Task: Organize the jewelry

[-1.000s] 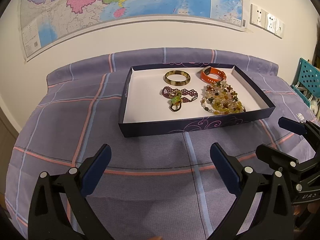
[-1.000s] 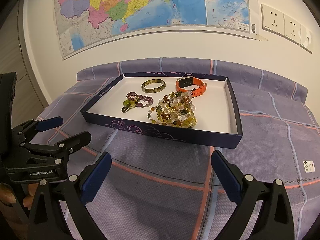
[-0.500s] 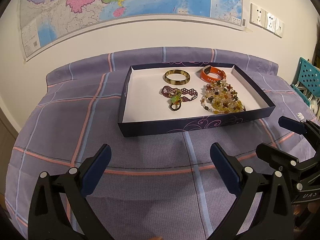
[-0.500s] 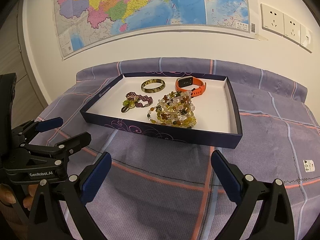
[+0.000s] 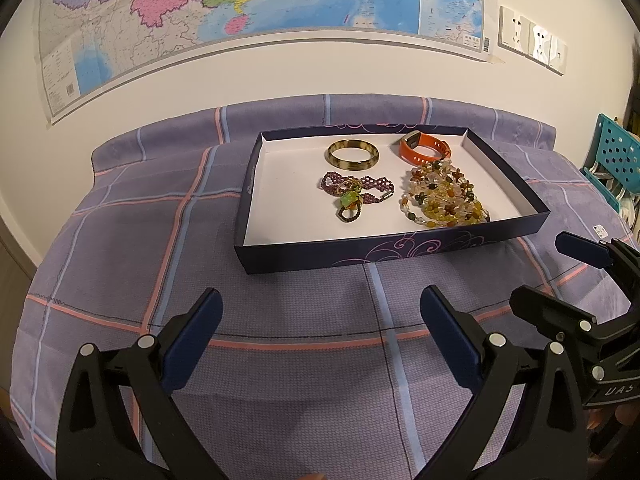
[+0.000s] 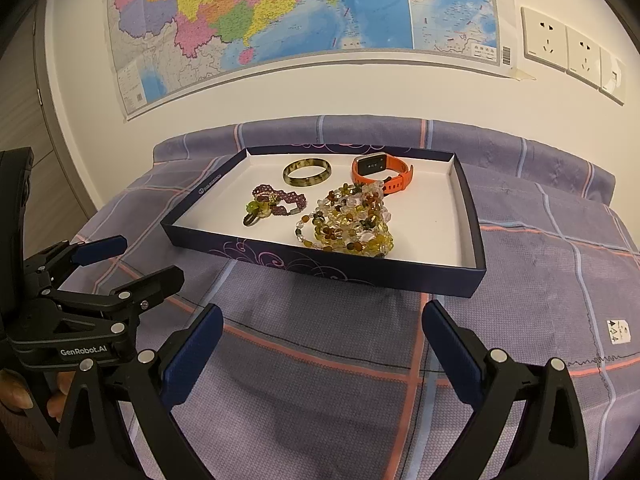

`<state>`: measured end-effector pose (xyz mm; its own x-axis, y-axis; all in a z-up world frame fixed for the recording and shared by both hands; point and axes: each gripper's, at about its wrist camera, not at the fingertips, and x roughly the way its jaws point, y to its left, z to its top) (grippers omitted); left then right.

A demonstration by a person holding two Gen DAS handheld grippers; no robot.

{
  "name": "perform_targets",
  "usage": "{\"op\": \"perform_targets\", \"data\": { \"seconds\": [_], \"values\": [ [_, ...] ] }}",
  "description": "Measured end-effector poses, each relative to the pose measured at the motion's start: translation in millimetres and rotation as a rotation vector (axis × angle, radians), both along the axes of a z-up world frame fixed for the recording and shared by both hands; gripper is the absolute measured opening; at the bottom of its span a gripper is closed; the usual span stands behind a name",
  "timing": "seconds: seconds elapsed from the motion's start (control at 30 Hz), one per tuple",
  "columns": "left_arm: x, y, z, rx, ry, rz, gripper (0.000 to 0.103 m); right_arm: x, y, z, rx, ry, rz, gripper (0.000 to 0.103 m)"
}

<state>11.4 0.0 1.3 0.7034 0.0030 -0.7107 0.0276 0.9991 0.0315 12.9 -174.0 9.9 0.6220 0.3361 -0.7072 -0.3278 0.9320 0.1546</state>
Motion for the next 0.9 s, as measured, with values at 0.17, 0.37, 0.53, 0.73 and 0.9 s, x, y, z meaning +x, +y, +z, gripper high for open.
{"op": "perform_targets", "data": {
  "seconds": [0.17, 0.37, 0.53, 0.73, 0.9],
  "values": [
    [-0.2, -0.3, 0.2, 0.001, 0.000, 0.001, 0.097, 1.3, -0.2, 0.4, 0.003, 0.001, 0.002, 0.096],
    [-0.1, -0.3, 0.5, 0.001, 0.000, 0.000, 0.097, 2.1, -0.4, 0.4, 0.005, 0.002, 0.002, 0.096],
    [0.2, -0.9, 0.1, 0.002, 0.000, 0.000, 0.097, 1.7, -0.2, -0.2, 0.004, 0.002, 0.000, 0.096],
    [0.6, -1.6, -0.7, 0.000, 0.005, -0.004, 0.097, 1.1, -0.1, -0.3, 0.004, 0.003, 0.000, 0.096],
    [0.4, -2.3, -1.0, 0.000, 0.004, -0.006, 0.097, 0.7, -0.9, -0.4, 0.003, 0.003, -0.004, 0.096]
  ]
}}
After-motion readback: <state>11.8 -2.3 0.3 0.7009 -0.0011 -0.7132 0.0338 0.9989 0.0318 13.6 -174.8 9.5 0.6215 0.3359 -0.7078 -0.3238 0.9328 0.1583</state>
